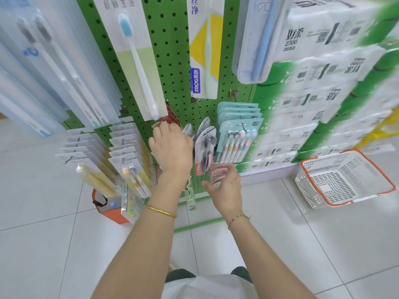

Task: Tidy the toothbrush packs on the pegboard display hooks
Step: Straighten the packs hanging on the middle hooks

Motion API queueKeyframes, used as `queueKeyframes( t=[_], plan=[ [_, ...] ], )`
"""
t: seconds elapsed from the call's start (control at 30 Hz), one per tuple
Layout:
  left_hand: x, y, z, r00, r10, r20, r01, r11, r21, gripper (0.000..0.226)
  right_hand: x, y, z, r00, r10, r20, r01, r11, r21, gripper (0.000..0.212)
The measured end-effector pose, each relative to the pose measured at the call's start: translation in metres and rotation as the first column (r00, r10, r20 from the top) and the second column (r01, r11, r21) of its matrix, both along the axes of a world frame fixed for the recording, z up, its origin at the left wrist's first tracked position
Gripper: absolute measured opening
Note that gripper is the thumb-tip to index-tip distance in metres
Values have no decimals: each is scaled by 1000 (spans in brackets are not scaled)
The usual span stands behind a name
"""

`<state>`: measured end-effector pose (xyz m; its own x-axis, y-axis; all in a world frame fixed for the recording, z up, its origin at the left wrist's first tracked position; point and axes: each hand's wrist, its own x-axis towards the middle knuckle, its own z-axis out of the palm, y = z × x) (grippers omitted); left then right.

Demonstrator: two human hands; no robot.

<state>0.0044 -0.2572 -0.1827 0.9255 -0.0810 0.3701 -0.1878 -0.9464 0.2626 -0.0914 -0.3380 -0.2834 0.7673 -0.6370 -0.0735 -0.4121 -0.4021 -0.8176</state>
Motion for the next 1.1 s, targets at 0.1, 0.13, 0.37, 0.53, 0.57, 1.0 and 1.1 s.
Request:
queueKeyframes(
  t=[0.1, 0.13, 0.37, 0.53, 0.57, 1.0, 1.1],
  plan=[
    [-16, 0, 2, 999, 28, 28, -25, 995, -97, 22, -9, -1, -2, 999, 36, 30, -36, 999, -4, 74],
    [-22, 0, 2, 999, 34, 39, -29, 992, -125, 21, -12, -1, -2, 998, 44, 41, -44, 999, -6, 75],
    [-58, 6, 9, 992, 55, 112, -11, 935, -355, 11, -27, -5, 0, 994, 97, 51, -99, 995, 32, 73],
    [-76, 17, 20, 998, -70, -3, 57, 844, -534, 10, -32, -14, 23, 983, 117, 138, -134, 984, 118, 62],
    [-78, 19, 22, 991, -122, -57, 66, 810, -583, 9, -32, -16, 29, 978, 116, 171, -139, 982, 130, 60],
    [-86, -1, 30, 899, -417, -138, 137, 565, -814, 19, -55, -34, 90, 908, 137, 395, -321, 834, 448, 39],
    [-92, -12, 29, 859, -507, -71, 259, 549, -795, 27, -54, -36, 96, 909, 53, 414, -304, 764, 569, 41]
  ],
)
